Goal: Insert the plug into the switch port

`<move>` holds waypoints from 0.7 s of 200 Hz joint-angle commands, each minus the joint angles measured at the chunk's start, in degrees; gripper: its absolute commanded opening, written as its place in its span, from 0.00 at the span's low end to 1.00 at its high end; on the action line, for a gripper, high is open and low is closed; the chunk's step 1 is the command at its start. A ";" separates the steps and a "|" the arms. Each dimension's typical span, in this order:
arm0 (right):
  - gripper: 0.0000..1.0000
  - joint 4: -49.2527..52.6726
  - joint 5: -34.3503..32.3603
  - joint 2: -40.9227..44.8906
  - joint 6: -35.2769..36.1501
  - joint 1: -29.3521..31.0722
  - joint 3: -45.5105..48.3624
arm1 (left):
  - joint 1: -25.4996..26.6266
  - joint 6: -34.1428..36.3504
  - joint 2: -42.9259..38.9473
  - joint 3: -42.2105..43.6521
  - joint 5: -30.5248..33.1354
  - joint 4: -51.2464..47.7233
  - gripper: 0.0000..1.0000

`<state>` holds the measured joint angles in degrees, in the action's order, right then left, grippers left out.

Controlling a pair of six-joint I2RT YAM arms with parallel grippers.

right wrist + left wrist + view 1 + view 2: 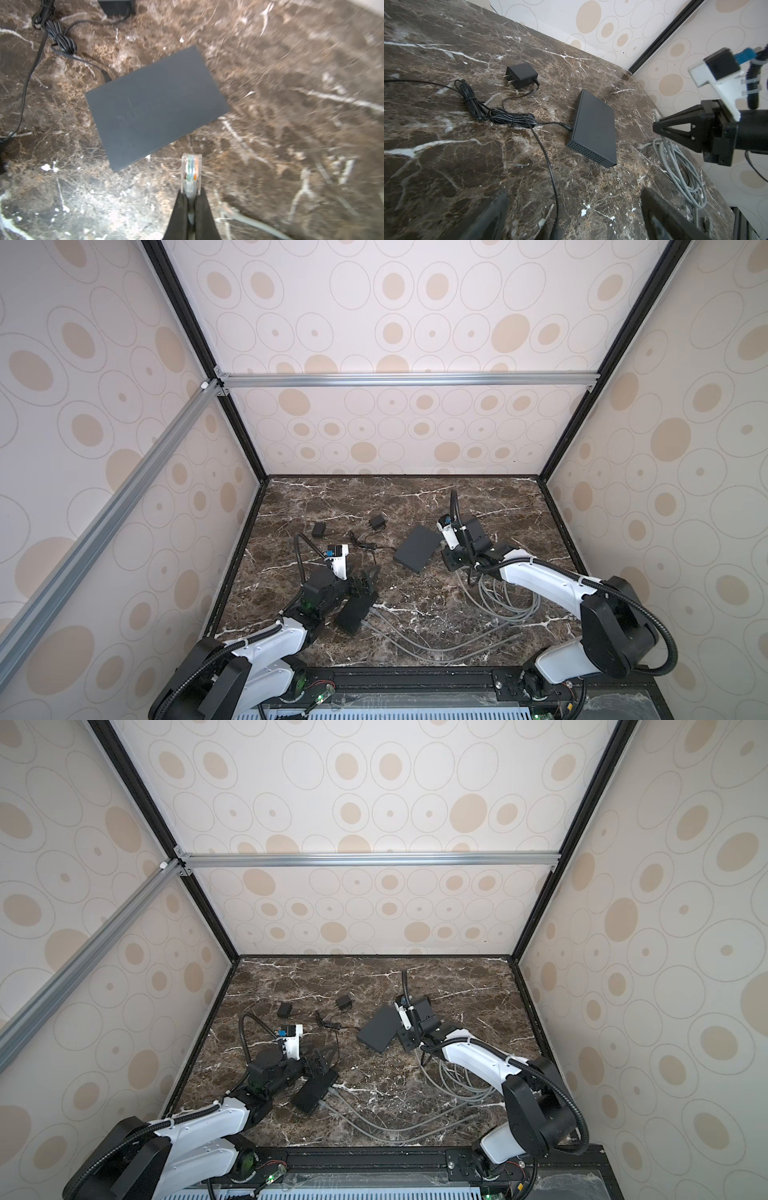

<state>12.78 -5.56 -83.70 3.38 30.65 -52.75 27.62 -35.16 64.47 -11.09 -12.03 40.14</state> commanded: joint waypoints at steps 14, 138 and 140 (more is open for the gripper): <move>0.00 -9.24 -1.77 4.90 23.86 -1.17 1.56 | -0.26 0.00 0.42 -1.83 -0.94 4.24 0.98; 0.00 -17.09 7.51 -2.48 22.11 -8.38 -0.75 | -0.27 0.50 1.47 -2.22 -2.51 4.65 0.98; 0.00 -17.26 8.18 -2.62 22.11 -8.36 -0.40 | -0.26 0.45 1.57 -2.26 -2.50 4.61 0.98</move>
<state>-3.16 -8.40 -84.73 28.86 21.58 -57.84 27.62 -35.14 65.25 -11.25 -13.41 42.59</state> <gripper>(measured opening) 0.073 0.982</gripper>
